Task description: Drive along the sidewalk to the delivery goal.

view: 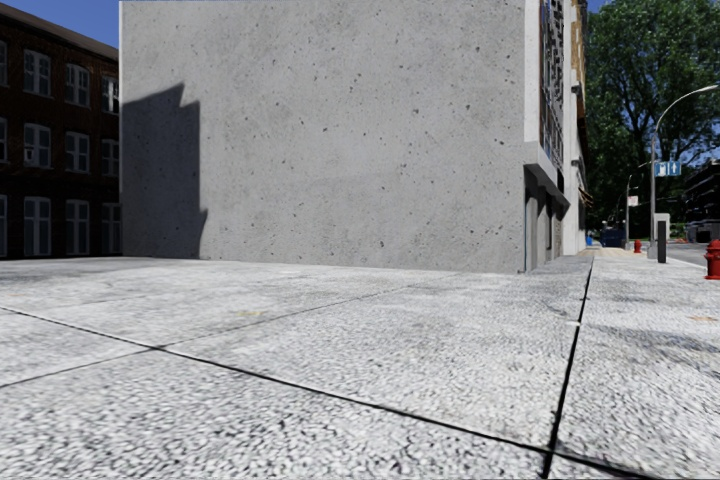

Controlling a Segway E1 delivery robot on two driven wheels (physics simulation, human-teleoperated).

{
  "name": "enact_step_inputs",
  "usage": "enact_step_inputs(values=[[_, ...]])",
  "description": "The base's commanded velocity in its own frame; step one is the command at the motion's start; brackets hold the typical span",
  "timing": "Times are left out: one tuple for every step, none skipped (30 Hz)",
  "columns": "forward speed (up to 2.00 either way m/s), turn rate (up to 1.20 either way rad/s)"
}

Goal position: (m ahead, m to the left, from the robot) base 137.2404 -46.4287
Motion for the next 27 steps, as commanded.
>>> enact_step_inputs(values=[[0.00, -0.84], [0.00, -0.84], [0.00, -0.84], [0.00, -0.84], [0.00, -0.84], [0.00, -0.84], [0.00, -0.84], [0.00, -0.84], [0.00, -0.84], [0.00, -0.84], [0.00, -0.84], [0.00, -0.84], [0.00, -0.84], [0.00, -0.63], [0.00, -0.07], [0.00, 0.00], [0.00, 0.00], [0.00, 0.00], [0.20, 0.00], [0.20, 0.00], [0.42, 0.00], [0.57, 0.00], [0.57, 0.00], [0.71, 0.00], [0.83, 0.00], [0.88, 0.00], [0.88, 0.00]])
